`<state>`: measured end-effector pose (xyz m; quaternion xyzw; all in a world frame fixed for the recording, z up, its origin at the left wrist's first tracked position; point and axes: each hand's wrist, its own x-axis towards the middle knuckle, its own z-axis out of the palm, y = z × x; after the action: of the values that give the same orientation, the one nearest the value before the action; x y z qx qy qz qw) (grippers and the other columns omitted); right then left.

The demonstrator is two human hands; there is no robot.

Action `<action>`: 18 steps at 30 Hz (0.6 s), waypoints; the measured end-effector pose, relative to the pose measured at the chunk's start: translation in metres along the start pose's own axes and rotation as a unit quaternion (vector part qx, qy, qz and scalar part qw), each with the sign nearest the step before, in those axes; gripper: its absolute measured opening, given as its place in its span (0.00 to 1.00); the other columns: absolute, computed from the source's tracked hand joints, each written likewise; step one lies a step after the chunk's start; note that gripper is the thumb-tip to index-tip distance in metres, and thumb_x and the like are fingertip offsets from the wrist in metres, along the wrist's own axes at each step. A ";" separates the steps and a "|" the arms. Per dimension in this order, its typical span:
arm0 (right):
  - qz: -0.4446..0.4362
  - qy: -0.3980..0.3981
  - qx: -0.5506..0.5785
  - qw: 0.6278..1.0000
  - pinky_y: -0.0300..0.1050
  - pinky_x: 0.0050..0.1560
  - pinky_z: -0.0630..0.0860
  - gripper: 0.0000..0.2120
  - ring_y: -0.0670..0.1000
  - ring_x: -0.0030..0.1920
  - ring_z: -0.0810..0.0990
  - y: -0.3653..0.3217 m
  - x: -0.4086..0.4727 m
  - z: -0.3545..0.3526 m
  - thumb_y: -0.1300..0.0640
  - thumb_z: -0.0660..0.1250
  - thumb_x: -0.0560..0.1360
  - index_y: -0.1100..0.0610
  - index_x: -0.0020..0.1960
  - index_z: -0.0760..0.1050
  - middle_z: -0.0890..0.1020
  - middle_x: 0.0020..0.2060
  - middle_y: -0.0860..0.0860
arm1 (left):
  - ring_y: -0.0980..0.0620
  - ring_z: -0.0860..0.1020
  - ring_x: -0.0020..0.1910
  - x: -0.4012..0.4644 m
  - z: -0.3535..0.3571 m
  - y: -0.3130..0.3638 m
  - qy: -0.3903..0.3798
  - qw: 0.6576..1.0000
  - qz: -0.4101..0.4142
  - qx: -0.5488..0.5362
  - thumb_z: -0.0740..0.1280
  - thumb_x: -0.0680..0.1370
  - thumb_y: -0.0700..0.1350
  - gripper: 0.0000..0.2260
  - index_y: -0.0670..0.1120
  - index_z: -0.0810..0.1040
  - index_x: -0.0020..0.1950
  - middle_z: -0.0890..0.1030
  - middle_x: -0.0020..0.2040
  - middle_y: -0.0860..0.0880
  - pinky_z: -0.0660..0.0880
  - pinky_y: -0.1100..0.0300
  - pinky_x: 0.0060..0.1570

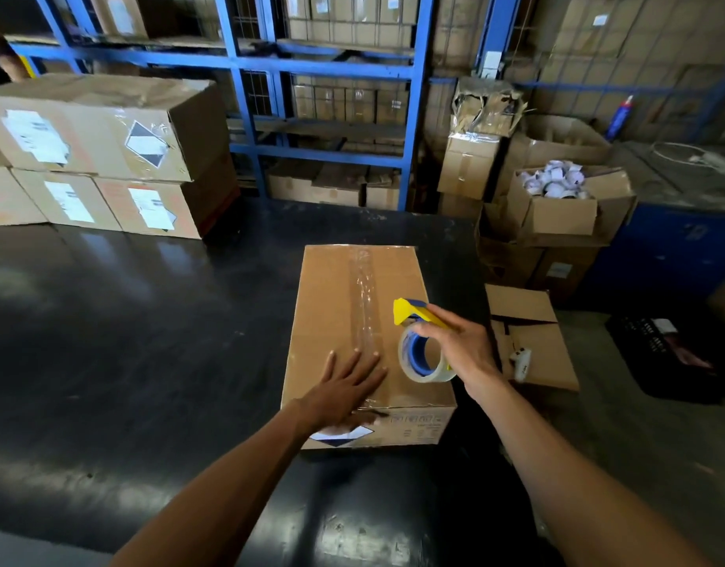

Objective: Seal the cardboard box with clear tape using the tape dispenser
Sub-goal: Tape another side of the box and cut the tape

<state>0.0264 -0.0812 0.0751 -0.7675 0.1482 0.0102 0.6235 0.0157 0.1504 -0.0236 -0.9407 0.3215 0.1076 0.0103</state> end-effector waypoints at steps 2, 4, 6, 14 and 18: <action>-0.001 -0.002 -0.003 1.000 0.40 0.52 0.73 0.27 0.43 0.53 0.79 0.004 -0.011 -0.002 0.45 0.80 0.61 0.42 0.59 0.81 0.84 0.51 0.44 | 0.44 0.30 0.74 0.000 -0.001 0.000 -0.007 1.000 0.003 -0.005 0.57 0.80 0.65 0.39 0.53 0.38 0.81 0.37 0.81 0.48 0.36 0.31 0.73; 0.001 0.004 0.002 1.000 0.38 0.49 0.72 0.26 0.43 0.53 0.79 0.007 -0.022 -0.003 0.48 0.80 0.63 0.44 0.60 0.81 0.84 0.51 0.44 | 0.42 0.33 0.77 -0.002 -0.002 0.001 -0.011 1.000 0.010 0.000 0.58 0.80 0.64 0.39 0.51 0.40 0.81 0.38 0.82 0.47 0.39 0.29 0.73; 0.007 0.012 0.009 1.000 0.36 0.47 0.72 0.26 0.42 0.52 0.79 0.009 -0.032 -0.003 0.49 0.80 0.63 0.45 0.60 0.81 0.84 0.51 0.44 | 0.39 0.37 0.79 -0.006 -0.005 0.000 -0.027 0.999 0.020 0.012 0.58 0.80 0.64 0.39 0.50 0.40 0.82 0.39 0.82 0.46 0.41 0.29 0.73; -0.002 0.006 -0.002 1.000 0.34 0.47 0.72 0.24 0.39 0.51 0.80 0.017 -0.070 0.008 0.50 0.80 0.63 0.43 0.59 0.82 0.85 0.49 0.41 | 0.37 0.39 0.79 -0.022 -0.008 -0.013 -0.062 0.996 0.058 0.026 0.60 0.79 0.64 0.41 0.49 0.40 0.82 0.38 0.82 0.45 0.42 0.33 0.74; -0.037 -0.046 -0.067 0.996 0.36 0.53 0.75 0.24 0.37 0.52 0.80 0.020 -0.088 0.014 0.47 0.79 0.63 0.37 0.58 0.81 0.84 0.50 0.36 | 0.42 0.33 0.77 -0.034 -0.007 -0.005 -0.041 0.998 0.039 -0.016 0.65 0.80 0.58 0.43 0.47 0.39 0.82 0.36 0.81 0.45 0.39 0.37 0.75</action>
<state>-0.0602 -0.0522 0.0710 -0.8114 0.0903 0.0324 0.5766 -0.0060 0.1742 -0.0100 -0.9224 0.3552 0.1517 0.0043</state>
